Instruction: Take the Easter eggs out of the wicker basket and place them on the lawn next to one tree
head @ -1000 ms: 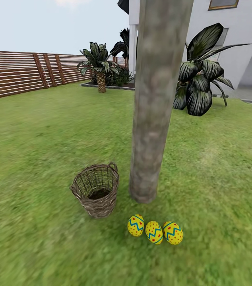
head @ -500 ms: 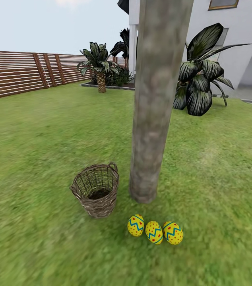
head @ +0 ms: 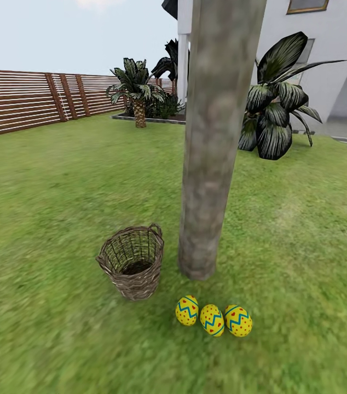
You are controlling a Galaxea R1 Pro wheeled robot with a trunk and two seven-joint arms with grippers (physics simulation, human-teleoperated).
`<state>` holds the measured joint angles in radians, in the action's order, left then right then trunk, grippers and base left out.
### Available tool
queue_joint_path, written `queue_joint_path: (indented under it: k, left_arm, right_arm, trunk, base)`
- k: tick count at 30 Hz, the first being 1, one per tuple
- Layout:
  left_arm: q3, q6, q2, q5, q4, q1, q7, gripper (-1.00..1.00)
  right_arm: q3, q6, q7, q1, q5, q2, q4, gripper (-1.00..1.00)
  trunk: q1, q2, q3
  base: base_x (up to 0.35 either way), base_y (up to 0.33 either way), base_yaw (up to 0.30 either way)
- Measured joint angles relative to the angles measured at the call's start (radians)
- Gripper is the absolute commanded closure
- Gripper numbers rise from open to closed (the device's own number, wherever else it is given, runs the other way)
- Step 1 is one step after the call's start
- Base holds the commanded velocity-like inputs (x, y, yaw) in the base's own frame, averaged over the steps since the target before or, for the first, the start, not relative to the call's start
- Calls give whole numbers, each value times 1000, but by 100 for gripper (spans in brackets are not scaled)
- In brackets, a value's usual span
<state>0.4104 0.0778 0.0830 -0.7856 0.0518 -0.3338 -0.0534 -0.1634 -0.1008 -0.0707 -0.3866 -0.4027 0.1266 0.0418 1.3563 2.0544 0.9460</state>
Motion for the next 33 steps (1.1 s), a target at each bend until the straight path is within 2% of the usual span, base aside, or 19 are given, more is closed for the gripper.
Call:
queue_joint_path:
  k: [33]
  left_arm:
    - [0,0,0,-1,0,0,0,-100]
  right_arm:
    - [0,0,0,0,0,0,0,-100]
  trunk:
    - [0,0,0]
  base:
    - [0,0,0]
